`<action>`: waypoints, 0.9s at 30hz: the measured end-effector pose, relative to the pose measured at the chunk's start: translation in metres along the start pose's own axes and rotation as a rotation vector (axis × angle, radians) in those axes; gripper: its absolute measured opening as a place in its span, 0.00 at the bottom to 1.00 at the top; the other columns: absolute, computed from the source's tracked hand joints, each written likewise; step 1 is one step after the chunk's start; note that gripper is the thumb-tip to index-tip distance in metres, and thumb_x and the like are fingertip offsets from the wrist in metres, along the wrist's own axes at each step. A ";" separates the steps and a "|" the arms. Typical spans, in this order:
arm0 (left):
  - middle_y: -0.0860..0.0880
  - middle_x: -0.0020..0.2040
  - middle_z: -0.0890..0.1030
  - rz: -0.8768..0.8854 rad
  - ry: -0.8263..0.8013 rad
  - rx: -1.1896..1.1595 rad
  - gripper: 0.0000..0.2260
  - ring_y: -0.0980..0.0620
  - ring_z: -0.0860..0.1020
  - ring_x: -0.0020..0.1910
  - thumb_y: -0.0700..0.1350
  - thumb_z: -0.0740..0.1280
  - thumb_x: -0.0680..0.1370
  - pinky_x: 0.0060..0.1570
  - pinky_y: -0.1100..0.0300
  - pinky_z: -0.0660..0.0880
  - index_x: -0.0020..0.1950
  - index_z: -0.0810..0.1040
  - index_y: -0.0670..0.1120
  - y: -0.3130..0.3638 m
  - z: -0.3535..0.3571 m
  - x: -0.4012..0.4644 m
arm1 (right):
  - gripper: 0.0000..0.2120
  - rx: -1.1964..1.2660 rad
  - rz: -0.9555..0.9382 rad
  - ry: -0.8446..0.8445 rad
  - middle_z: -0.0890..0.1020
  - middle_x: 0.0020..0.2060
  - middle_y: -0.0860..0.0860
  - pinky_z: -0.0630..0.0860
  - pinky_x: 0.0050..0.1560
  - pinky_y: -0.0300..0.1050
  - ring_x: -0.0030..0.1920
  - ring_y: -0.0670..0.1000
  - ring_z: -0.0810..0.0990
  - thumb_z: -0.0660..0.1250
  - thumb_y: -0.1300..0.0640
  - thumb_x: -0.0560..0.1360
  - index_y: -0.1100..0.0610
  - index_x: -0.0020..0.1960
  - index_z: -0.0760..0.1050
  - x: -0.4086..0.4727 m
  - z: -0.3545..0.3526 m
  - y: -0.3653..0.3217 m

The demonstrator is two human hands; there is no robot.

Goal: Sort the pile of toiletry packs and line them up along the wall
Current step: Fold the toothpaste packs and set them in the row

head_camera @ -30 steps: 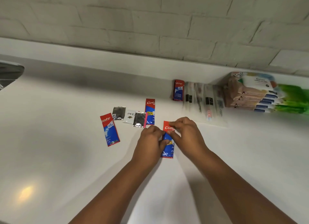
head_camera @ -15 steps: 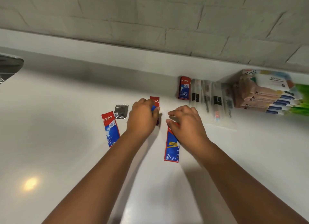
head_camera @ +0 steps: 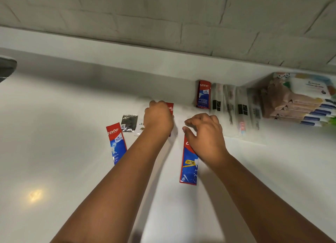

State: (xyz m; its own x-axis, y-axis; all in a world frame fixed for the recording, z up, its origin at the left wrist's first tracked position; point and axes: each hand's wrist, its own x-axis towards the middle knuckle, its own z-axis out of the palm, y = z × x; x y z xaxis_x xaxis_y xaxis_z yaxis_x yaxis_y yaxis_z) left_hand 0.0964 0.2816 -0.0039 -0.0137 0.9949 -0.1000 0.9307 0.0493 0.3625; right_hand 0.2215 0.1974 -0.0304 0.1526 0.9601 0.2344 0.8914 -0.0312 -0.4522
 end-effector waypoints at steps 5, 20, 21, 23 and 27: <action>0.41 0.58 0.74 0.040 0.046 0.040 0.13 0.38 0.73 0.57 0.42 0.66 0.76 0.52 0.52 0.72 0.59 0.73 0.41 0.005 0.003 0.003 | 0.10 0.027 -0.010 0.039 0.79 0.51 0.48 0.69 0.52 0.46 0.54 0.52 0.71 0.67 0.49 0.76 0.51 0.55 0.81 -0.007 0.002 0.001; 0.42 0.57 0.78 -0.141 -0.339 0.002 0.22 0.44 0.77 0.56 0.47 0.74 0.71 0.55 0.52 0.76 0.59 0.72 0.40 -0.002 -0.020 0.026 | 0.10 0.082 0.027 0.049 0.79 0.52 0.47 0.70 0.54 0.46 0.55 0.49 0.71 0.66 0.50 0.76 0.50 0.54 0.81 -0.016 -0.004 -0.001; 0.42 0.56 0.78 -0.136 -0.337 -0.001 0.21 0.44 0.78 0.54 0.47 0.74 0.70 0.52 0.54 0.76 0.57 0.73 0.40 -0.004 -0.020 0.026 | 0.10 0.083 0.026 0.050 0.79 0.53 0.47 0.70 0.54 0.46 0.55 0.50 0.71 0.66 0.50 0.76 0.51 0.54 0.81 -0.016 -0.005 -0.002; 0.42 0.54 0.78 -0.120 -0.323 -0.001 0.20 0.45 0.78 0.52 0.49 0.75 0.69 0.45 0.55 0.74 0.54 0.73 0.40 -0.007 -0.018 0.026 | 0.10 0.082 0.024 0.049 0.79 0.53 0.48 0.69 0.54 0.45 0.55 0.49 0.71 0.66 0.50 0.76 0.51 0.54 0.81 -0.016 -0.006 -0.003; 0.44 0.48 0.80 -0.089 -0.274 -0.044 0.19 0.44 0.79 0.48 0.52 0.76 0.68 0.47 0.51 0.76 0.48 0.73 0.43 -0.012 -0.011 0.025 | 0.10 0.087 0.021 0.054 0.79 0.52 0.47 0.70 0.54 0.46 0.55 0.49 0.70 0.66 0.49 0.76 0.50 0.54 0.81 -0.016 -0.008 -0.002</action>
State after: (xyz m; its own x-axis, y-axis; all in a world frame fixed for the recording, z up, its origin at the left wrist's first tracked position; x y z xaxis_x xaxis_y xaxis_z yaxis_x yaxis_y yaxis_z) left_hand 0.0807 0.3069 -0.0003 0.0098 0.9260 -0.3775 0.9135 0.1453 0.3801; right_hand 0.2207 0.1798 -0.0260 0.1959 0.9431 0.2686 0.8473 -0.0249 -0.5305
